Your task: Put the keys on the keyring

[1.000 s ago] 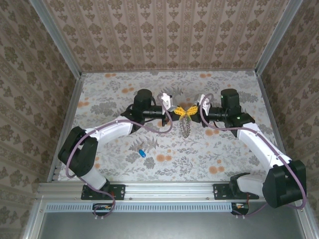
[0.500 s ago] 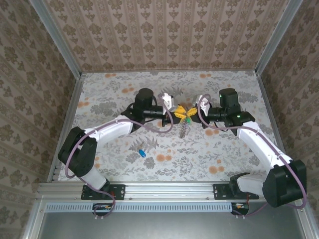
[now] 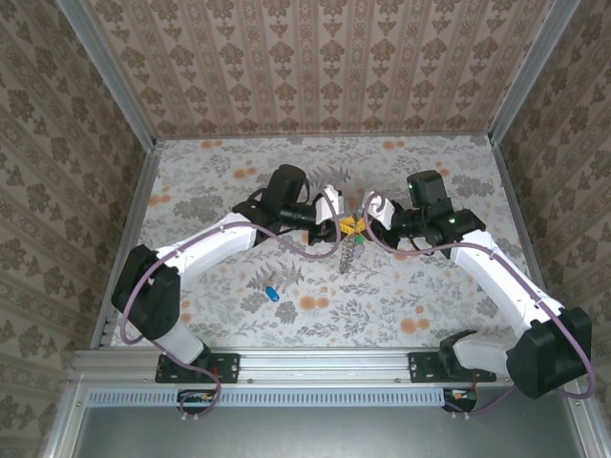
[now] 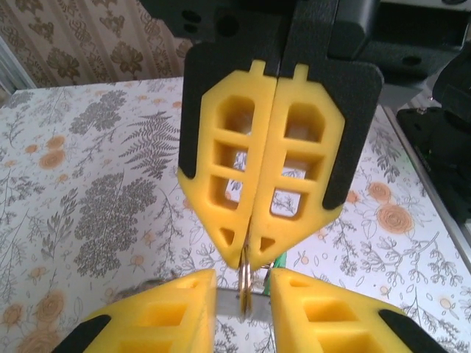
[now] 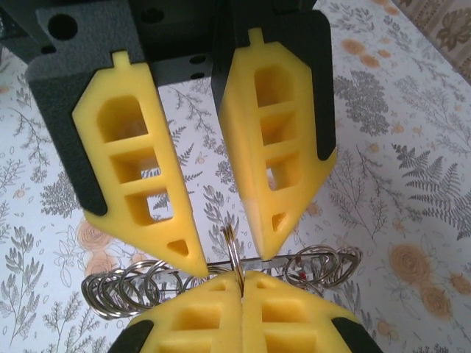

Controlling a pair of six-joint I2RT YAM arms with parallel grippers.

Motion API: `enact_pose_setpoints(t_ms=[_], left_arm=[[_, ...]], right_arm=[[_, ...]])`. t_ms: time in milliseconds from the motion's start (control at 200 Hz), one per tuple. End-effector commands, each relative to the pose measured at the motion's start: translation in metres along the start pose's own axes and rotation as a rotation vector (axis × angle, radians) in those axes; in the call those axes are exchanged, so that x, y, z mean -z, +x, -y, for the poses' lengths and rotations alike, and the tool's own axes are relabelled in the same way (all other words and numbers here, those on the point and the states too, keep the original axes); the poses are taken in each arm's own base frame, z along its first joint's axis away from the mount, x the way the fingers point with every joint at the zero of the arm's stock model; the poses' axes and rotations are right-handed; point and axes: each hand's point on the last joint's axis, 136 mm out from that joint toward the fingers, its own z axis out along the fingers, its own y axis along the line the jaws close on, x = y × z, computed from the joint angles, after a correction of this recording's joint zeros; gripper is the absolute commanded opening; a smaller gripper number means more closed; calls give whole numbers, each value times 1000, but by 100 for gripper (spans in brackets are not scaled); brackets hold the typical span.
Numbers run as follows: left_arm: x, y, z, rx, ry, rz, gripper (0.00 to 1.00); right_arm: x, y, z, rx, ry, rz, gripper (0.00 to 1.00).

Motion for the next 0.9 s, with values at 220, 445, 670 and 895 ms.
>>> enact_pose_setpoints(t_ms=[220,445,670,895], left_arm=[[11,-16,0,-61,-31,-6,26],[8,-22,-1,-65,-27,21,22],[4,-22,-1,-65,-18,25,14],[2,-24,0,-71,-11,26,1]], right_arm=[[10,-19,2,70,26,16,0],[7,-17,1,64,15,1,0],[6,-18,1,63,12,1,0],[6,-17,0,56,9,-1,0]])
